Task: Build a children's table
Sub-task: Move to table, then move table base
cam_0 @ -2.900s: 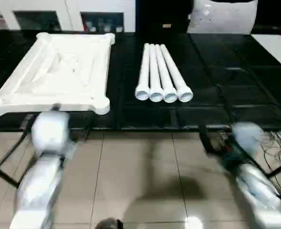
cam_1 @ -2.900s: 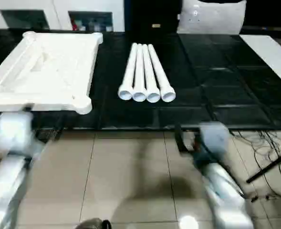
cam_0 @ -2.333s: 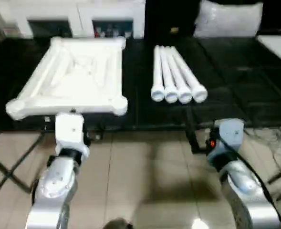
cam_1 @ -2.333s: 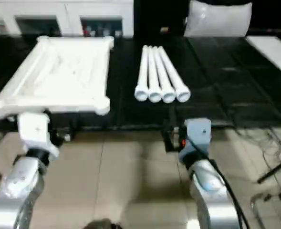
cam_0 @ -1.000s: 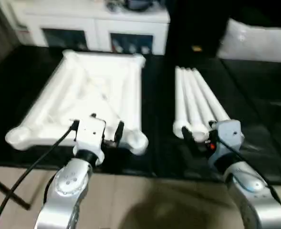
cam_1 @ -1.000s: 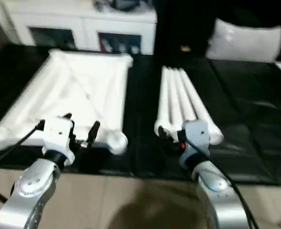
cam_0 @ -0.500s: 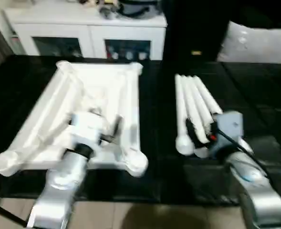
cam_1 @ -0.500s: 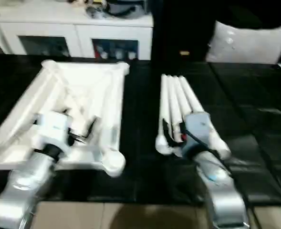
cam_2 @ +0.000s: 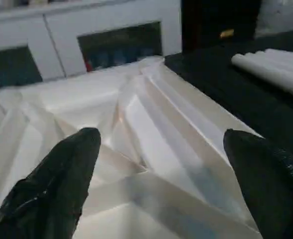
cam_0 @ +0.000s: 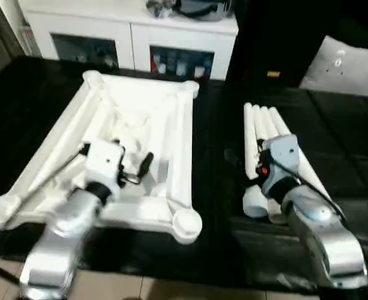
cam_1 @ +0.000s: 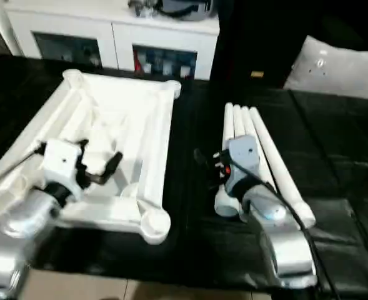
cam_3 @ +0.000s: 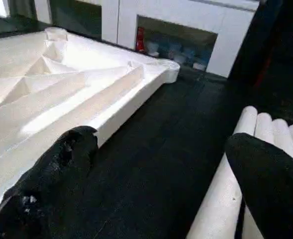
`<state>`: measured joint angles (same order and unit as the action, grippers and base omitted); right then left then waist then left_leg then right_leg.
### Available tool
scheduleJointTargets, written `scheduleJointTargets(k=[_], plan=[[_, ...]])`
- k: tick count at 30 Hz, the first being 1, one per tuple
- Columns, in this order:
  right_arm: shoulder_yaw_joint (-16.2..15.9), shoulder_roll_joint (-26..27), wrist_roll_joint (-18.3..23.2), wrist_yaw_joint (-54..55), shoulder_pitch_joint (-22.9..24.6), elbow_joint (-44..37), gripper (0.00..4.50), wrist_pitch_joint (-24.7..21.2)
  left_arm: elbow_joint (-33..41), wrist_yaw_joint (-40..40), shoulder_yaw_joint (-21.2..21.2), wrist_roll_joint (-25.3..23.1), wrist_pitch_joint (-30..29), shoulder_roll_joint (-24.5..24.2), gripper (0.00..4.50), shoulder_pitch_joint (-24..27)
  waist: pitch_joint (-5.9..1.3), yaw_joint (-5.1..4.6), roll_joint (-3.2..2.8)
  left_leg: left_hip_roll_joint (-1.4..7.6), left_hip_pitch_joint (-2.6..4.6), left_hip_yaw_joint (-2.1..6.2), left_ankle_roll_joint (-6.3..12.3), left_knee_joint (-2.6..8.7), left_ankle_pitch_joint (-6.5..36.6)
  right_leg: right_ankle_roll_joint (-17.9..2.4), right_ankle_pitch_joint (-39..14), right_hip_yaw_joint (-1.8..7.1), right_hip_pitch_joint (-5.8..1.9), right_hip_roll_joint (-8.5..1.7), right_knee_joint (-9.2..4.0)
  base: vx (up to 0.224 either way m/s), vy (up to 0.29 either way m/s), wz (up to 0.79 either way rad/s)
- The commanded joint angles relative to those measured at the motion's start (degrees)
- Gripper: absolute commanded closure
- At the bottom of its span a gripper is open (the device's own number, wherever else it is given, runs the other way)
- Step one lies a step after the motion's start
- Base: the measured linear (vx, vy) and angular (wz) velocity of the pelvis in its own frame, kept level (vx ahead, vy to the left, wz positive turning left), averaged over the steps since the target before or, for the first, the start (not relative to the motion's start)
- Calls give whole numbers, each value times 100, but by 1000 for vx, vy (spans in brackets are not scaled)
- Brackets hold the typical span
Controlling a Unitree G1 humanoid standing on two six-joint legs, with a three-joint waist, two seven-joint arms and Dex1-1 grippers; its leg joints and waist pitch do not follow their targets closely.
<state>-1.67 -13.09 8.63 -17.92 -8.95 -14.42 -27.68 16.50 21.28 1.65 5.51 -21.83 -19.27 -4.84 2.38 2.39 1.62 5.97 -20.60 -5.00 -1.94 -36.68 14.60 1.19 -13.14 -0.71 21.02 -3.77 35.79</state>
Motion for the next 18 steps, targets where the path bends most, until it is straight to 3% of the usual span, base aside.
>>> scheduleJointTargets(k=[1, 2, 4, 5, 7, 11, 12, 14, 16, 17, 18], plan=[[74, -291, 81, -397, -62, 261, 0, 256, -98, 764, 266, 234, 161, -208, 6, -96, -139, 10, -85, 530, 84, 114, -151, 660, 1602, -1187, -981, 200, -164, -422, -409, -75, -6, 3], [34, -402, 93, -564, -61, 300, 0, 282, -112, 995, 337, 299, 258, -278, 6, -106, -118, 16, -77, 537, 81, 102, -205, 681, 1900, -1115, -1457, 219, -156, -446, -451, -75, -6, 3], [2, -611, 206, -972, -64, 298, 0, 288, -168, 1443, 457, 410, 333, -448, 6, -176, -124, 32, -80, 536, 80, 87, -196, 679, 1934, -1065, -1637, 236, -146, -466, -473, -31, -2, 1], [-4, -713, 300, -1202, -60, 259, 0, 274, -228, 1715, 500, 495, 431, -527, 34, -229, -141, 43, -83, 546, 56, 39, -119, 675, 1665, -1067, -1465, 248, -144, -465, -457, 0, 0, 0], [-43, -923, 466, -1649, -26, 152, 0, 288, -383, 2092, 584, 579, 584, -721, 42, -360, -160, 70, -106, 556, 60, -14, -35, 668, 1514, -1078, -1313, 243, -139, -450, -453, 0, 0, 0], [-164, -1228, 589, -2084, 85, 6, 0, 380, -566, 2917, 690, 881, 600, -1007, 68, -454, -206, 77, -116, 570, 24, -80, 67, 645, 808, -1280, -411, 223, -176, -430, -365, 0, 0, 0], [-159, -1296, 687, -2186, 139, -90, 0, 318, -601, 3205, 782, 914, 531, -1157, 79, -471, -210, 70, -87, 574, 19, -89, 96, 638, 697, -1317, -289, 219, -185, -432, -357, 0, 0, 0], [-135, -1428, 872, -2426, 234, -220, 0, 215, -655, 3779, 1015, 913, 547, -1469, 89, -501, -225, 88, -107, 578, 31, -110, 244, 612, 386, -1407, 52, 216, -187, -424, -327, 0, 0, 0], [-157, -1515, 942, -2588, 290, -289, 0, 180, -665, 4009, 1120, 923, 518, -1588, 106, -516, -227, 96, -84, 582, 32, -120, 328, 610, 309, -1446, 109, 212, -194, -422, -322, 0, 0, 0], [-260, -1699, 979, -2889, 396, -367, 0, 190, -781, 4295, 1303, 860, 603, -1724, 115, -610, -217, 93, -45, 593, 34, -135, 353, 616, 313, -1490, 43, 212, -189, -429, -338, 0, 0, 0], [-337, -1768, 946, -2994, 432, -391, 0, 250, -877, 4421, 1396, 825, 588, -1785, 121, -691, -207, 110, -59, 596, 32, -130, 364, 624, 347, -1487, -60, 213, -192, -433, -342, 0, 0, 0]])
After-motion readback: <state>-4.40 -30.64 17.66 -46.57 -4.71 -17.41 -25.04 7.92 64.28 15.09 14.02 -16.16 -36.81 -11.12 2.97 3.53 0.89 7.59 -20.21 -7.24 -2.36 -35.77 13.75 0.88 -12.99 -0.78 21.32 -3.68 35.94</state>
